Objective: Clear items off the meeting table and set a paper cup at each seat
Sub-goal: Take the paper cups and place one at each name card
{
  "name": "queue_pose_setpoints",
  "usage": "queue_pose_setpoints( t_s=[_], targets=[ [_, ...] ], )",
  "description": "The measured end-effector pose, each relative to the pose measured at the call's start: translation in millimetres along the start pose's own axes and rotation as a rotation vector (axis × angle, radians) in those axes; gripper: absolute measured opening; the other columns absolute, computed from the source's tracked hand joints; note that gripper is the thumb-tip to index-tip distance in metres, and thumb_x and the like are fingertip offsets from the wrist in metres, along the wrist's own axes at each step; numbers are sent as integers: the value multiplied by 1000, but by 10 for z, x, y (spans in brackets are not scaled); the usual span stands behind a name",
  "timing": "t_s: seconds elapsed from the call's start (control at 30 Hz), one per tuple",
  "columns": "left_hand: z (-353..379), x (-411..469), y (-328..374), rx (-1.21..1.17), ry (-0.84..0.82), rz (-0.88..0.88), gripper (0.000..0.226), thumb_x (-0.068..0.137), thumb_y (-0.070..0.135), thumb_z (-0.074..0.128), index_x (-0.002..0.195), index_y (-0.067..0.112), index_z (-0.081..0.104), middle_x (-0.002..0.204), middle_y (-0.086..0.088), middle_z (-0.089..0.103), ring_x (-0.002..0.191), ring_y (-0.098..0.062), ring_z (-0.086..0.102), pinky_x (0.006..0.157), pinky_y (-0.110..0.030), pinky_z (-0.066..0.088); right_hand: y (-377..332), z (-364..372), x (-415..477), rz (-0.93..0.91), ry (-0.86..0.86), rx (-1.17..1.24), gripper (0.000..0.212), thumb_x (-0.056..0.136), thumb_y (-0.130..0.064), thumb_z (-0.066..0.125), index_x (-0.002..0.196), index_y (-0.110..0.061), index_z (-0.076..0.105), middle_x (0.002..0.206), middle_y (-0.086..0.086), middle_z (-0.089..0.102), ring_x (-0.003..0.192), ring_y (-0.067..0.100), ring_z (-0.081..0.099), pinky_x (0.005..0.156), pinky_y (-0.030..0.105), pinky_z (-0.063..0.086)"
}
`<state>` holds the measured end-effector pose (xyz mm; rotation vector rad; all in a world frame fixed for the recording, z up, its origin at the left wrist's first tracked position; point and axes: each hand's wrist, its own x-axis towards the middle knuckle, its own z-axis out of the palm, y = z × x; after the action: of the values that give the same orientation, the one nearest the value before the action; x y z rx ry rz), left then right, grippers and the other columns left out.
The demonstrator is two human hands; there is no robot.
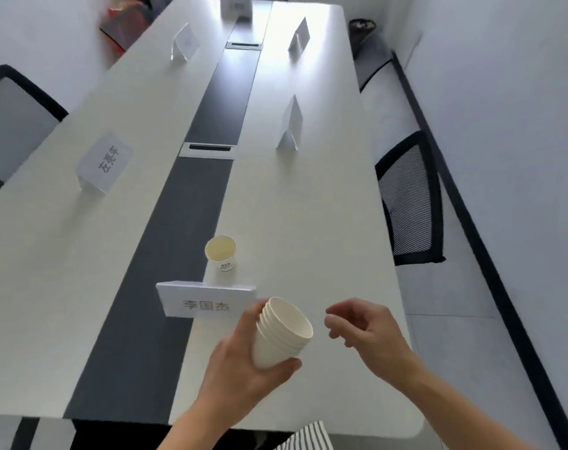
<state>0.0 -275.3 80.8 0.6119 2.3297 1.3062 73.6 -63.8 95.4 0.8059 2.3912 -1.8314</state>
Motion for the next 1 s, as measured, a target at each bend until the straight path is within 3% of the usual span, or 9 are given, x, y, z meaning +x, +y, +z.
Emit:
queue_pose_setpoints(
  t_s=[0.23, 0.43, 0.6, 0.67, 0.8, 0.9, 1.0],
  targets=[
    [1122, -361, 673, 155, -297, 248, 89, 52, 51, 79, 125, 65, 30, 112, 33, 58, 96, 7, 58, 79, -8, 45, 603, -822, -1109, 115, 151, 246, 17, 74, -17, 81, 78, -3, 71, 64, 3, 66, 58, 8, 58, 51, 15, 43],
    [2099, -715, 1150, 220, -486, 374, 86, 57, 53, 74, 129, 58, 27, 114, 28, 60, 98, 3, 60, 83, -21, 52, 1203, -1552, -1917, 208, 295, 301, 8, 78, -8, 76, 78, -2, 71, 66, 5, 66, 58, 11, 58, 53, 21, 47],
    [2672, -623, 1481, 279, -557, 418, 89, 53, 54, 73, 125, 63, 23, 118, 40, 47, 95, 13, 53, 79, -10, 46, 1421, -2254, -2134, 236, 409, 425, 2, 84, -2, 68, 82, -2, 68, 73, 11, 71, 65, 19, 64, 55, 25, 53],
    [2871, -473, 1557, 279, -563, 403, 87, 52, 54, 73, 127, 60, 29, 114, 36, 53, 94, 11, 56, 79, -11, 47, 1498, -2518, -2071, 233, 420, 449, 3, 86, -8, 67, 87, -5, 67, 77, 9, 70, 68, 17, 62, 56, 26, 52],
    [3358, -18, 1724, 257, -565, 364, 85, 54, 58, 75, 131, 50, 41, 110, 23, 64, 93, -1, 62, 82, -26, 53, 1647, -3018, -1820, 187, 325, 582, 47, 72, -42, 72, 112, -17, 65, 95, 2, 71, 77, 10, 62, 62, 24, 49],
    [3801, 402, 1956, 213, -581, 337, 81, 53, 59, 75, 125, 55, 39, 105, 24, 63, 90, -1, 62, 80, -26, 53, 1713, -3396, -1557, 180, 340, 553, 68, 58, -42, 83, 120, -28, 58, 104, -1, 71, 85, 9, 63, 66, 23, 50],
    [4186, 807, 2287, 218, -639, 343, 84, 52, 60, 74, 128, 52, 39, 102, 24, 64, 91, -2, 63, 82, -28, 53, 1697, -3801, -1305, 208, 506, 597, 70, 49, -39, 87, 114, -25, 63, 94, -2, 69, 79, 9, 62, 65, 23, 49]
  ],
)
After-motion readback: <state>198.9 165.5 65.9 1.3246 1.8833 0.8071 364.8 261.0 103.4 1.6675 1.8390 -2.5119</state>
